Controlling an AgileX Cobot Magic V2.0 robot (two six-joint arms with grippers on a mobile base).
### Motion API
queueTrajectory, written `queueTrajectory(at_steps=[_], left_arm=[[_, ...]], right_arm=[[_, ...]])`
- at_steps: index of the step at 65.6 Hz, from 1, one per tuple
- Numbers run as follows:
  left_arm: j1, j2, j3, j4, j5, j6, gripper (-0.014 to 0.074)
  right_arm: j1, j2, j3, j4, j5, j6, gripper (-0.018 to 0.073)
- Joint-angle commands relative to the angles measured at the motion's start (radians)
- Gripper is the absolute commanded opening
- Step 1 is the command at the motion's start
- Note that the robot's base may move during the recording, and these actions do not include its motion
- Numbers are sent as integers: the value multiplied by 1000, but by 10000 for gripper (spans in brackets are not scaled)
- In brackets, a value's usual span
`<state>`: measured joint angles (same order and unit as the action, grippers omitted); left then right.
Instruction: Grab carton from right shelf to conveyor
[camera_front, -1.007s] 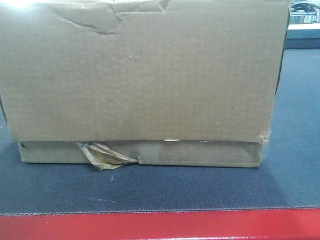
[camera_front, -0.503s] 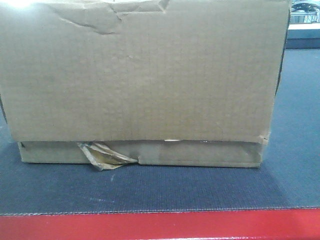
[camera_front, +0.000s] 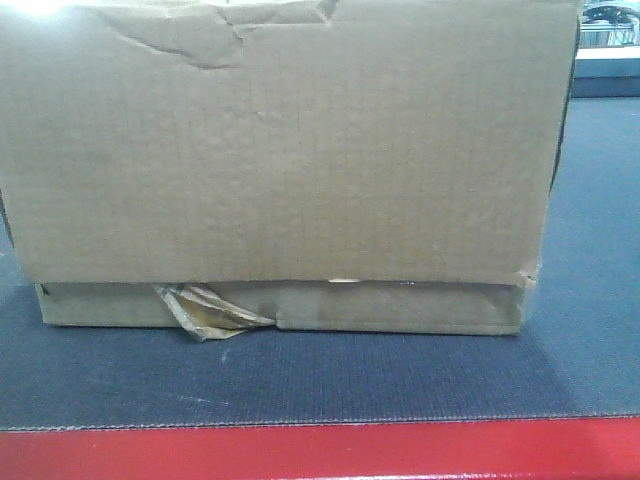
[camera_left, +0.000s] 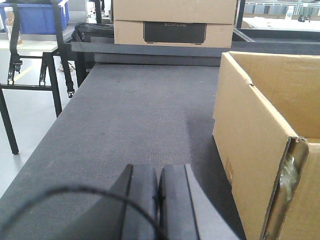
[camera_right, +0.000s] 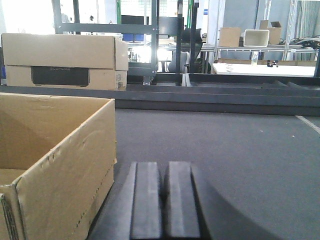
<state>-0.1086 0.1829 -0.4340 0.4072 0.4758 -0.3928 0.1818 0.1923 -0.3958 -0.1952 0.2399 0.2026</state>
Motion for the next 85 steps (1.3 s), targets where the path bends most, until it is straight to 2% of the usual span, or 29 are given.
queueTrajectory(at_steps=[1,12,14,21,25,37,45,51,54,62,70,85], left_arm=[[3,-7,1,7,-23,-4,11],[7,-11,2,-44,-24,9,11],[12,-17,2,-63,-24,43,11],[45,-44,17,-182,-40,241,11],[70,-64,51,-217,-84,288,11],[130,-161,256,-270,-309,296,11],[139,-183,393,-293,-426,296,11],[139,-183,434,-293,-521,296,11],[139,-183,434,-301,-476,296,11],[139,-183,434,-328,-476,299,11],[139,-183,434,-407,-476,376,11],[139,-183,434,-407,-481,393,11]], right_arm=[[-4,-5,1,-12,-25,-2,-67],[-4,-5,1,-12,-25,-2,-67],[-4,-5,1,-12,-25,-2,-67],[-4,-5,1,-12,-25,-2,-67],[-4,-5,1,-12,-25,-2,-67],[-4,-5,1,-12,-25,-2,-67],[-4,-5,1,-12,-25,-2,-67],[-4,-5,1,-12,-23,-2,-67],[-4,-5,1,-12,-23,-2,-67],[-4,-5,1,-12,-23,-2,-67],[-4,-5,1,-12,-23,-2,-67],[-4,-5,1,-12,-23,-2,-67]])
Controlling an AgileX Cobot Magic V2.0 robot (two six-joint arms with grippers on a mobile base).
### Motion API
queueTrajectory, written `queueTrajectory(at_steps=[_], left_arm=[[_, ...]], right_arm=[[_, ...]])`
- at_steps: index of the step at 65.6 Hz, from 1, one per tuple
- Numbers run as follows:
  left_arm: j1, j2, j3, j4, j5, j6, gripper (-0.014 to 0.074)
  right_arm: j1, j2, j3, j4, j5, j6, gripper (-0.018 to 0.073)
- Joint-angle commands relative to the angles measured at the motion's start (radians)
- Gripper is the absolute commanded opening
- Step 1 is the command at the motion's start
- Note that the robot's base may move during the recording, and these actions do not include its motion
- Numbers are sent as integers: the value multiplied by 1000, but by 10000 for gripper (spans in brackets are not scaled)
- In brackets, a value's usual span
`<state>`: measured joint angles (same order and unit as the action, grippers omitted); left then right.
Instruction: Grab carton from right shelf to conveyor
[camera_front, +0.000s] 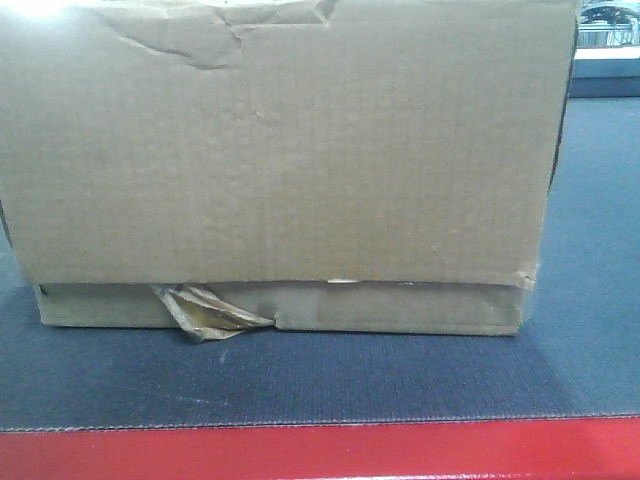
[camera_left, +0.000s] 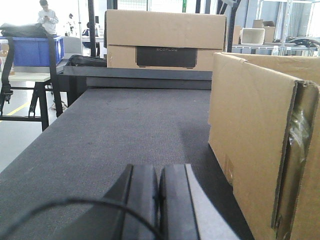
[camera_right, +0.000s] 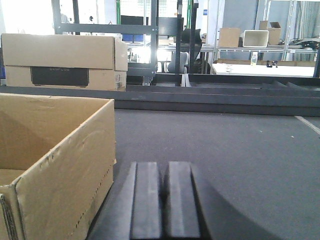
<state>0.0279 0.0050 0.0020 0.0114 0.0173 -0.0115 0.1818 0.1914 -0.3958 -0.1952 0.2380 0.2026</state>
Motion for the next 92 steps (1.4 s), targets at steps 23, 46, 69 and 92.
queueTrajectory(at_steps=[23,46,69,92], left_arm=[[2,-5,-2,-11,-23,11,11],[2,-5,-2,-11,-23,11,11],[2,-5,-2,-11,-23,11,11],[2,-5,-2,-11,-23,11,11]], right_arm=[[-4,-5,1,-12,-22,-2,-67],[-4,-5,1,-12,-22,-2,-67],[-26,-5,1,98,-34,-101,-67],[-184,-5,205,255,-221,-271,-67]])
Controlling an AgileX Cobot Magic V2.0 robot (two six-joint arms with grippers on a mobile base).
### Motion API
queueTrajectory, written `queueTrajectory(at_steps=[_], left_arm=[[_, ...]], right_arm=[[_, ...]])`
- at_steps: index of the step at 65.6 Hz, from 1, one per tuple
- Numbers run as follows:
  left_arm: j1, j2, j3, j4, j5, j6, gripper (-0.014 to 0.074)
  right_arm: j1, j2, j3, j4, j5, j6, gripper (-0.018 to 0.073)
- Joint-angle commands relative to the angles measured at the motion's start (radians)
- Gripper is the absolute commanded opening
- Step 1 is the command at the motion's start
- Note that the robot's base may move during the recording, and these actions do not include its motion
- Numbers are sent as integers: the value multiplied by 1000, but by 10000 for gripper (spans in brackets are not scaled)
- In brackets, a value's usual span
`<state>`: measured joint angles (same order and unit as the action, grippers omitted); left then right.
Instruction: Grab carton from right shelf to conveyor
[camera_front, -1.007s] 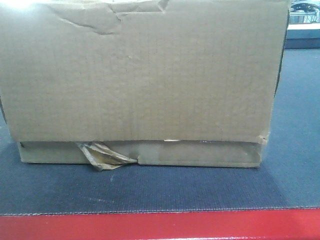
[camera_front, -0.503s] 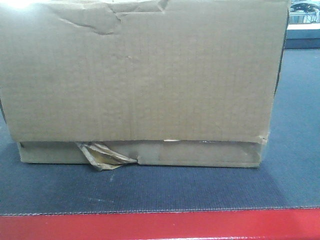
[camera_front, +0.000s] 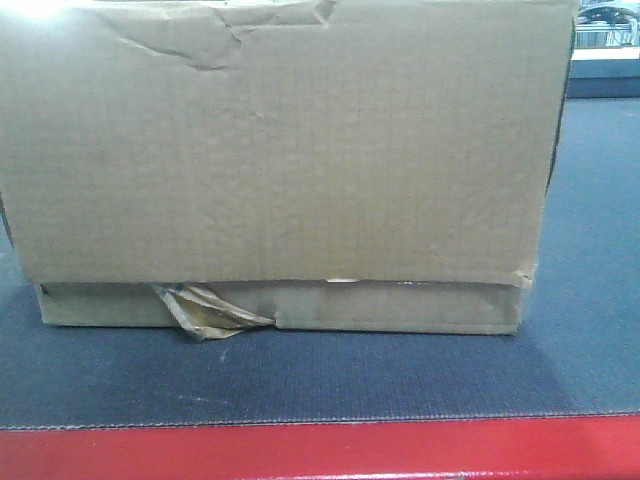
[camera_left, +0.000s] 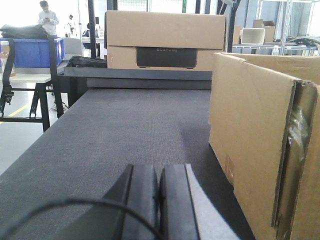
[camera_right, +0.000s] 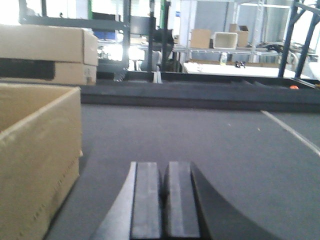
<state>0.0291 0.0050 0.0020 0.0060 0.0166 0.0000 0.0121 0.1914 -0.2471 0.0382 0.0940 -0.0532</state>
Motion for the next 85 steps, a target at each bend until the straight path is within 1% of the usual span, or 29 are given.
queueTrajectory(at_steps=[1,5,12,19,23,25,30,85], left_arm=[[1,-5,-2,-6,-22,0,11],[1,-5,-2,-6,-22,0,11],[1,-5,-2,-6,-22,0,11],[1,-5,-2,-6,-22,0,11],[3,-5,-2,-6,-17,0,11],[3,-5,-2,-6,-17,0,11],[3,-5,-2,-6,-17,0,11],[5,-5,-2,-6,-17,0,11]], right_arm=[[-14,-5,67,23,-85,-15,-67],[-14,-12,115,26,-118,-15,-67],[-14,-67,181,26,-132,-15,-67],[-14,-191,247,26,-134,-15,-67],[-14,-191,247,28,-162,-15,-67],[-14,-191,247,28,-133,-15,-67],[-14,-191,247,28,-116,-15,-67],[-14,-191,247,28,-118,-15,-67]])
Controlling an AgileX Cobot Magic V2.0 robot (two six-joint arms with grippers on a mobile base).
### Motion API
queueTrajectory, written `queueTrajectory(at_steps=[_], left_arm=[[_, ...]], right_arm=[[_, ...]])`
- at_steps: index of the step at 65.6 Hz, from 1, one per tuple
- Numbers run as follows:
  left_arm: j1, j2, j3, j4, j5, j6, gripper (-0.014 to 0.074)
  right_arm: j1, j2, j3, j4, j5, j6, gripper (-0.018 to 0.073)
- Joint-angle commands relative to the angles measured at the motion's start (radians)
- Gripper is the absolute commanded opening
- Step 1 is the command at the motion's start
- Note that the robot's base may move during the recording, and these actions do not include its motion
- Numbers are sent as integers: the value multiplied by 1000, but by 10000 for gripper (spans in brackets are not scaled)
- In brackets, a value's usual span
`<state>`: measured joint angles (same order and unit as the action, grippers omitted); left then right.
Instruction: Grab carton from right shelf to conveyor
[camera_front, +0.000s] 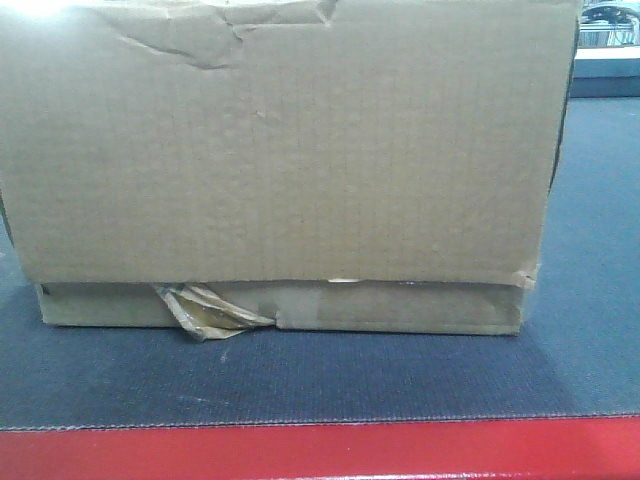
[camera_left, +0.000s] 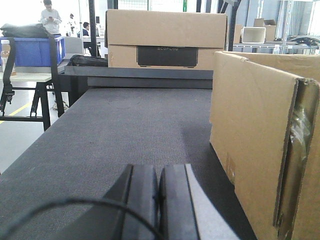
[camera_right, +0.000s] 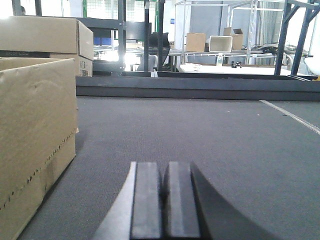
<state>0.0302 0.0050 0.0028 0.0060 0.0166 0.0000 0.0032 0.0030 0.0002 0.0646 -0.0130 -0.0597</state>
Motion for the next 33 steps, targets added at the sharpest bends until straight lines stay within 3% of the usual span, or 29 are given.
queueTrajectory(at_steps=[1,33], left_arm=[[4,-5,-3,-6,-17,0,11],[4,-5,-3,-6,-17,0,11]], right_arm=[[-6,-3,0,2,-11,-9,-67],[-6,-3,0,2,-11,-9,-67]])
